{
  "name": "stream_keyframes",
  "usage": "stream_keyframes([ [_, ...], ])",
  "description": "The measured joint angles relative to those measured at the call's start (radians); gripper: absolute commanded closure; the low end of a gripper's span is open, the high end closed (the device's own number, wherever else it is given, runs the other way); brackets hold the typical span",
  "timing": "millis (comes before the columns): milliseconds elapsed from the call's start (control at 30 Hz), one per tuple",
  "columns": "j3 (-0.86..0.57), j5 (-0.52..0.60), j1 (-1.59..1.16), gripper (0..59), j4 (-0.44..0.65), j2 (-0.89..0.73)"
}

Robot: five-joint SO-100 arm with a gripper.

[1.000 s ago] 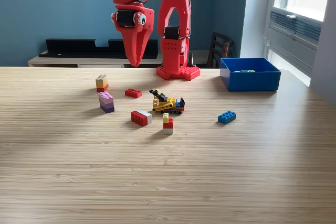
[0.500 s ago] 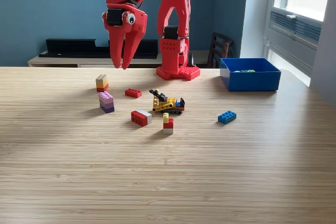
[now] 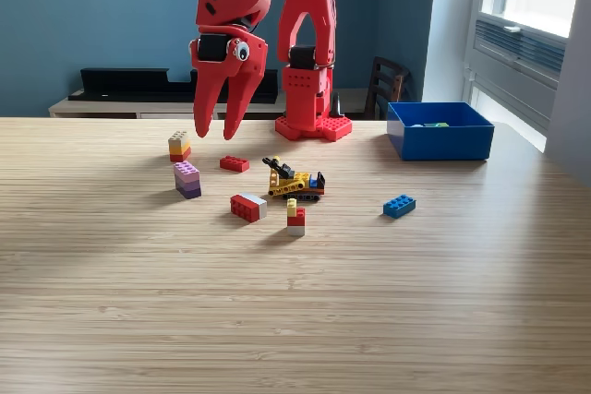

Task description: Grasp a lego block and put it in the bin.

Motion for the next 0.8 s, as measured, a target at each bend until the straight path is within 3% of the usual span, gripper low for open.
stream_keyframes([
  [167, 0.0, 0.031, -0.017, 36.8, -0.002, -0.009],
  [400, -0.028, 0.055, -0.015, 36.8, -0.002, -0.189],
  [800, -0.117, 0.086, -0.023, 36.7, -0.002, -0.328],
])
